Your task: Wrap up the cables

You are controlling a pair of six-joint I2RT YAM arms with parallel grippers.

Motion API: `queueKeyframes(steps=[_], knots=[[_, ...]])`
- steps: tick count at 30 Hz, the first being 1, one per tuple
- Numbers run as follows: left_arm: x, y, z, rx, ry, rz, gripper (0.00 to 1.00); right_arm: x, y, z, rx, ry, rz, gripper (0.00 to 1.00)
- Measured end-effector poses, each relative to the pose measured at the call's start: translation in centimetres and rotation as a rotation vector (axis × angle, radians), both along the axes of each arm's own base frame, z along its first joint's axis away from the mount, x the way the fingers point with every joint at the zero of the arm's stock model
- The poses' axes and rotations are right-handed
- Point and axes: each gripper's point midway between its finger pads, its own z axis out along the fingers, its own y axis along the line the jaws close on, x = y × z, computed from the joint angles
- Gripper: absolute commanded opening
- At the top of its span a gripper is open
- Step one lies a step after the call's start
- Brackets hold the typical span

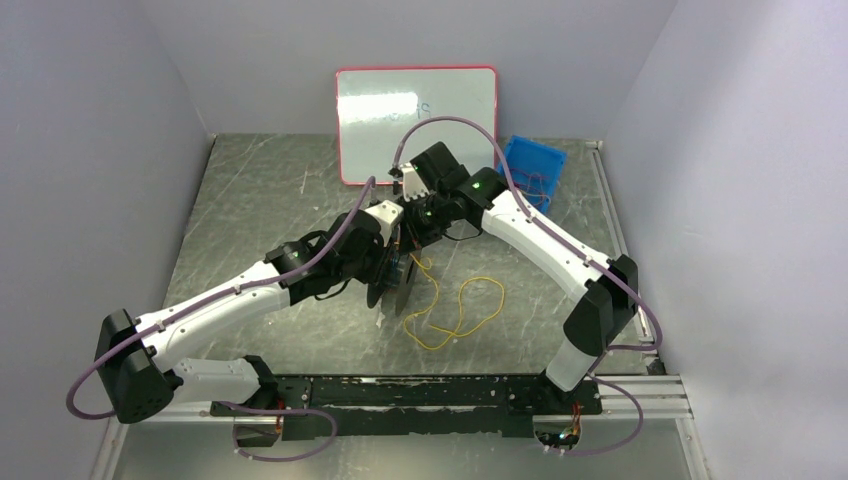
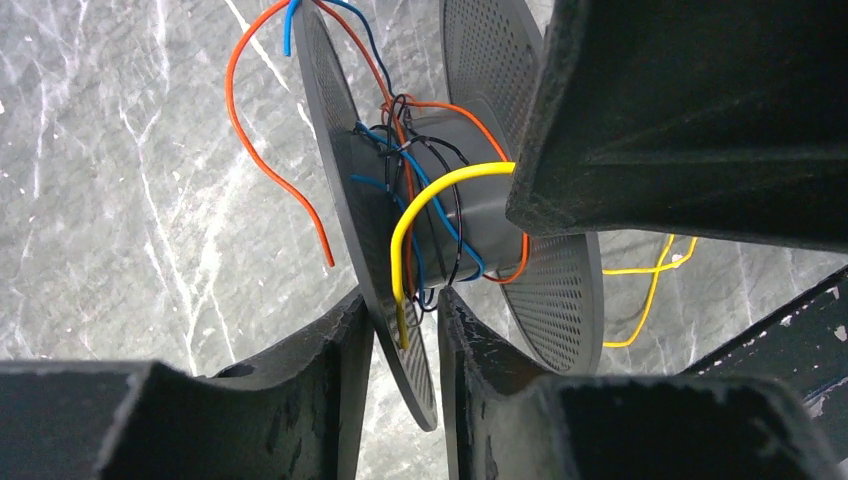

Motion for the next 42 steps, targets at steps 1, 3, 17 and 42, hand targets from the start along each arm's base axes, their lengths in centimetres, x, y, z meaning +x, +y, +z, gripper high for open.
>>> queueKeyframes(steps=[1,3,17,42], knots=[[0.01,0.02,-0.01,0.0,0.0,0.001,0.33,-0.03,0.01,-0.02,0.0,0.001,0.001,0.0],[-0.01,0.01,-0.01,0.001,0.0,0.0,0.32,-0.06,0.01,-0.05,0.0,0.002,0.001,0.0],[-0.06,0.04,-0.35,0.011,0.009,-0.002,0.07,-0.23,-0.1,-0.41,-0.012,0.009,-0.004,0.0],[-0.26,-0.38,0.11,0.006,-0.028,-0.019,0.07,-0.43,-0.8,-0.01,-0.001,-0.043,-0.078,0.47]])
